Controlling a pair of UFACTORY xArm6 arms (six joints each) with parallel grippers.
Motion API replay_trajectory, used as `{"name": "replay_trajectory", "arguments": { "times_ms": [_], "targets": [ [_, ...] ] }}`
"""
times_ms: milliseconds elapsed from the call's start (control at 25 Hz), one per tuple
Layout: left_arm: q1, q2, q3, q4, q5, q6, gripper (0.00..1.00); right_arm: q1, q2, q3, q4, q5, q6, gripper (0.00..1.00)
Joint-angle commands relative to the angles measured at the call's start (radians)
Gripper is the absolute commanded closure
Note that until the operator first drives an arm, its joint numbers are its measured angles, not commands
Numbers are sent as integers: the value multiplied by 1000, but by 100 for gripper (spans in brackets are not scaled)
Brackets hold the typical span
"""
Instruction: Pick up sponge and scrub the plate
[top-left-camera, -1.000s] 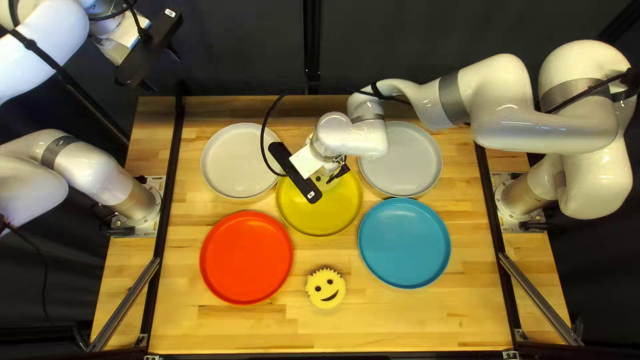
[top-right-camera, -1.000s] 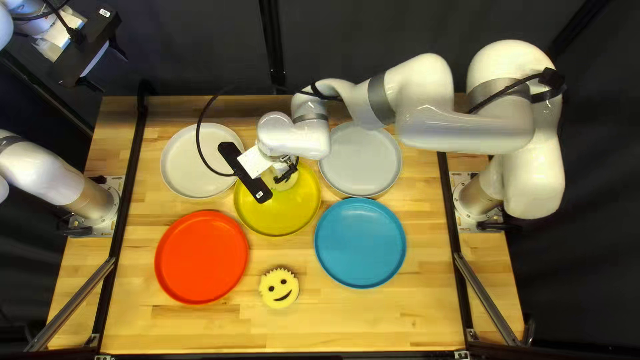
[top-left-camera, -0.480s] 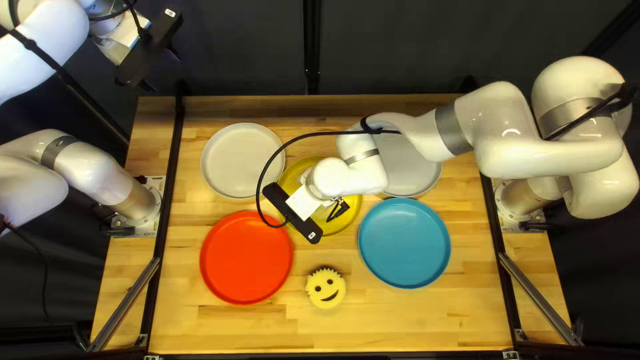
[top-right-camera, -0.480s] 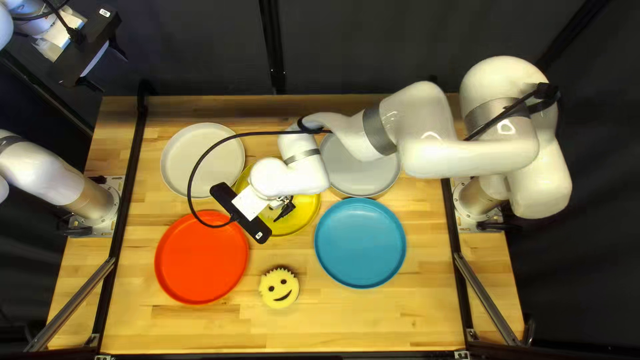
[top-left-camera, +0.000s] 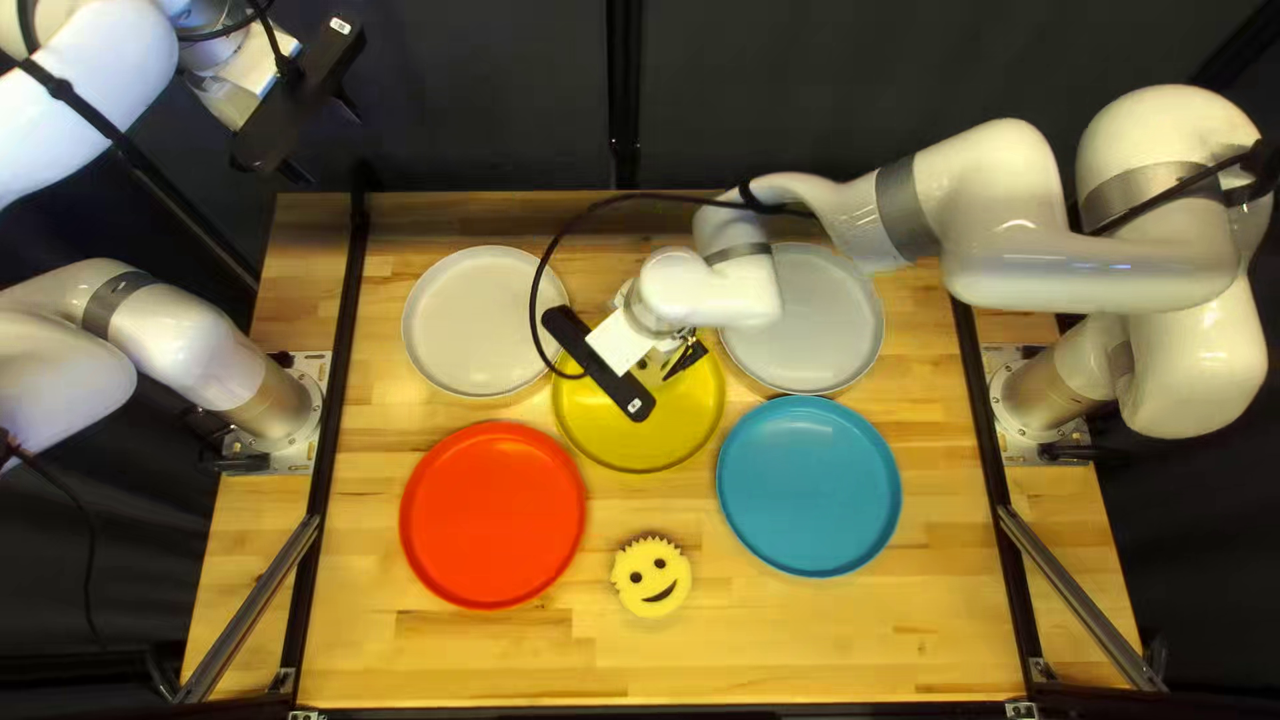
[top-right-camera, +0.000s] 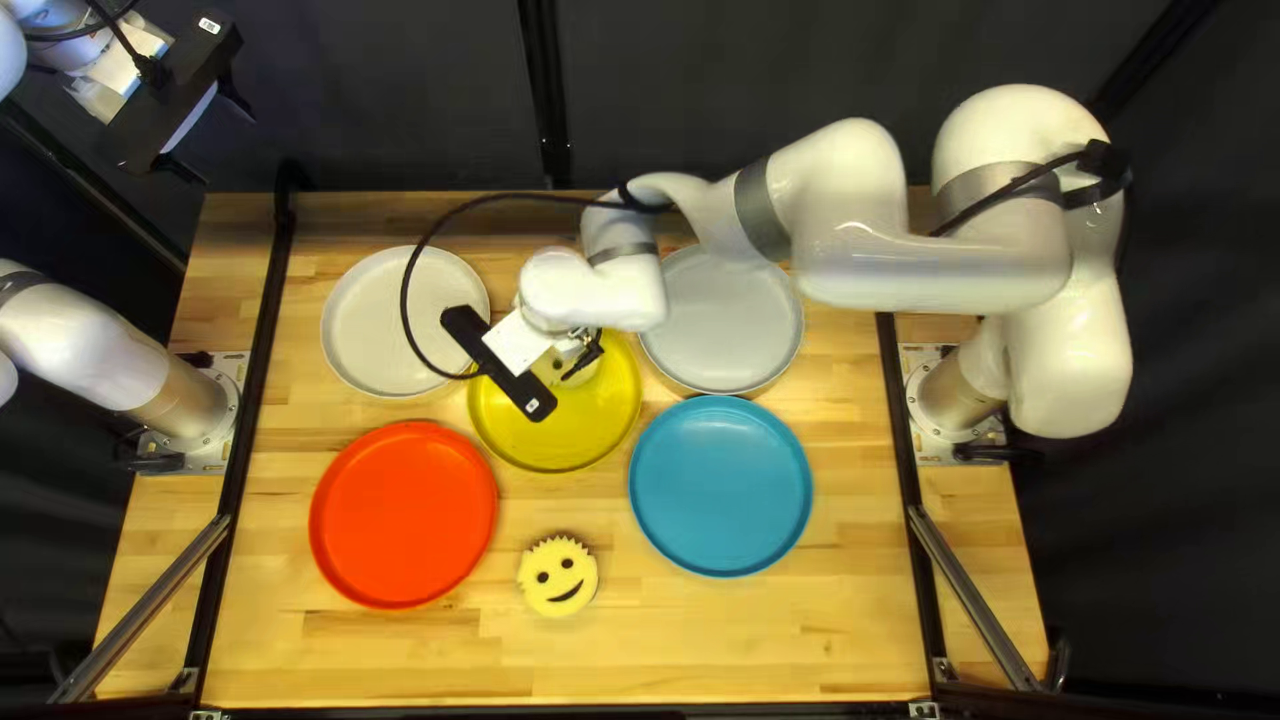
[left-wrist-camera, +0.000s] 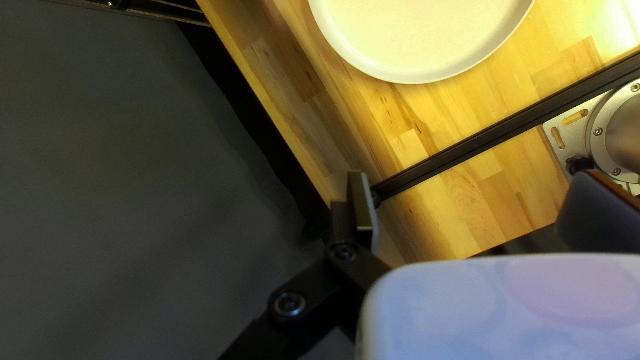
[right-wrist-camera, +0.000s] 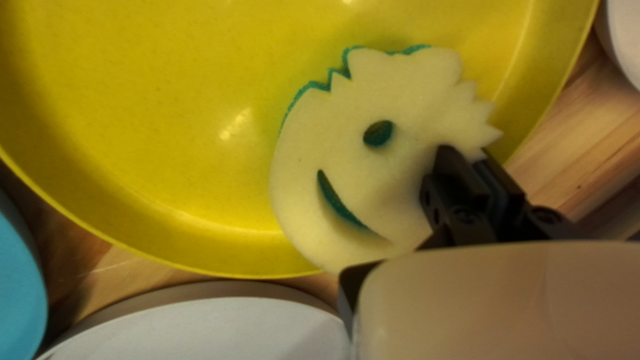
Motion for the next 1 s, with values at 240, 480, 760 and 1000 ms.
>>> {"name": "replay_trajectory", "arguments": {
  "times_ms": [240,480,760,1000],
  "targets": [
    [0,0,0,0,0,0,0,102,6,2,-26,24,67,100],
    [0,0,0,0,0,0,0,212,14,-6,-47,45,100,100],
    [0,0,0,0,0,0,0,204,-7,24,-78,35,84,100],
    [0,0,0,0,0,0,0,98,-19,60,-59,-26,-16,100]
  ]
}}
